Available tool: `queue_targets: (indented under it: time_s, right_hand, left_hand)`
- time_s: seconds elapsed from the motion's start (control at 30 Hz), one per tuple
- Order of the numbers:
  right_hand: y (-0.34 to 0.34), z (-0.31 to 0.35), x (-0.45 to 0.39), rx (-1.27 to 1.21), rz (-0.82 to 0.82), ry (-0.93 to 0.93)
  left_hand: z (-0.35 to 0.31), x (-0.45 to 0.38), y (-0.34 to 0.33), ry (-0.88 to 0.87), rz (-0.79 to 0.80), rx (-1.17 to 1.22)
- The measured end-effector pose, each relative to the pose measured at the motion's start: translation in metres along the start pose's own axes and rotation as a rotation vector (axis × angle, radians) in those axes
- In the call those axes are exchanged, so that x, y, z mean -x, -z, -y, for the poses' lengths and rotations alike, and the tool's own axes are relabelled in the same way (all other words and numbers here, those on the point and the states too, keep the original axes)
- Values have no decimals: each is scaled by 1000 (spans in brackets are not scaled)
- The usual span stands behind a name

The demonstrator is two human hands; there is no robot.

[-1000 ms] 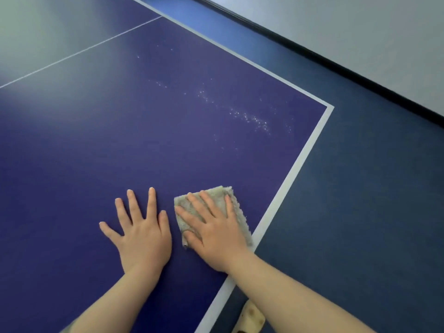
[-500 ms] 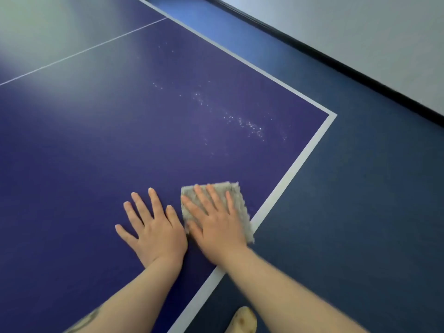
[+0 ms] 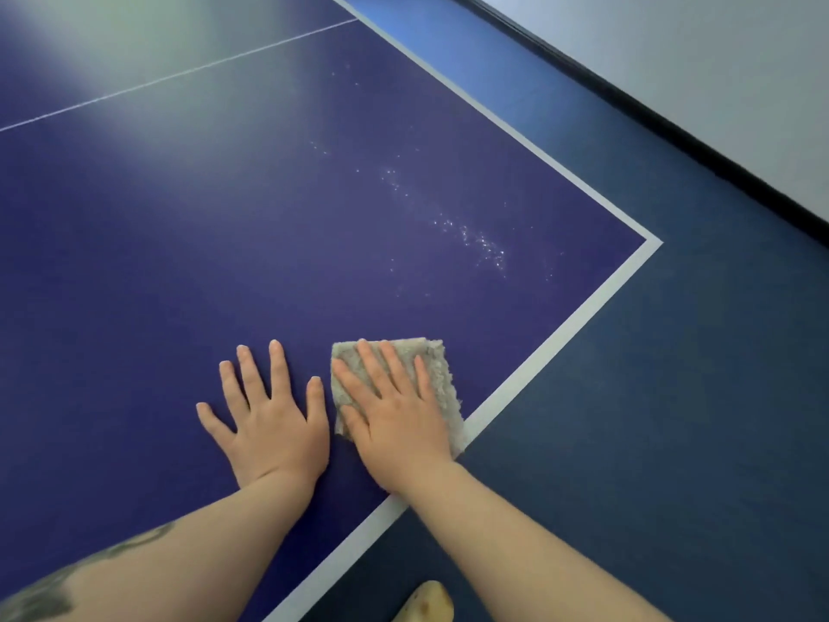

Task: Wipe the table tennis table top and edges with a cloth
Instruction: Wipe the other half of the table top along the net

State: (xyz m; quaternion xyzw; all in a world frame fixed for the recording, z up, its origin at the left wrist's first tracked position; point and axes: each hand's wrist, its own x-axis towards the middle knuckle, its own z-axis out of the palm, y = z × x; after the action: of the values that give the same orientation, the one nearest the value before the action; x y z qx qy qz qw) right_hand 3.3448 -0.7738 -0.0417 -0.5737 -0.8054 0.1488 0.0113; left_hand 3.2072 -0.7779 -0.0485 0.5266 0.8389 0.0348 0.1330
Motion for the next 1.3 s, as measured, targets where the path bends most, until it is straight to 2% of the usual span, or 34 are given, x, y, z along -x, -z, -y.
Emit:
queue_targets:
  time_s: [0.07, 0.13, 0.17, 0.3, 0.37, 0.43, 0.57, 0.63, 0.7, 0.73, 0.8, 0.87, 0.93, 0.97, 1.03, 1.1, 1.17, 1.23, 1.3]
  right_hand:
    - [12, -7, -38, -31, 73, 99]
    - [23, -26, -68, -9, 86, 72]
    - [26, -41, -77, -4, 63, -13]
    - [31, -106, -51, 30, -99, -560]
    - [20, -101, -22, 37, -180, -622]
    - [5, -65, -1, 14, -223, -533]
    - [-7, -6, -11, -8, -86, -117]
    - [3, -6, -45, -6, -30, 50]
    - [17, -20, -89, 40, 5, 120]
    - [23, -31, -107, 58, 21, 87]
    - [33, -60, -123, 55, -11, -110]
    - [33, -84, -109, 40, -76, -338]
    - [25, -86, -79, 49, -125, -449]
    - [20, -76, -62, 61, -154, -431]
    - [8, -48, -36, 49, -147, -258]
    - [-1, -29, -22, 52, -65, -6]
    - [8, -41, -29, 46, 15, 157]
    - [25, -76, -44, 64, 10, 128]
    - [38, -123, -52, 63, -16, -184]
  left_hand:
    - [1, -1, -1, 5, -12, 2]
    - [1, -2, -2, 9, -11, 6]
    - [1, -1, -2, 11, -7, 6]
    - [0, 0, -2, 15, -4, 10]
    - [0, 0, -2, 16, 1, 6]
    - [0, -1, -1, 17, 4, 8]
    - [0, 0, -1, 9, 1, 7]
    - [1, 1, -1, 6, -10, 8]
    - [0, -1, -1, 8, -12, 11]
    - [0, -1, -2, 12, -7, 12]
    - [0, 0, -2, 17, 2, 6]
    - [0, 0, -1, 18, 4, -10]
    - [-2, 1, 0, 11, 27, -41]
    - [-3, 1, 1, -11, 43, -55]
    - [-2, 2, -1, -81, 64, -81]
    - [2, 0, -2, -186, 55, -100]
    - [2, -7, -3, -355, 74, -145]
    - [-13, -16, -2, -421, 96, -193]
    - [-42, -23, -2, -360, 121, -143]
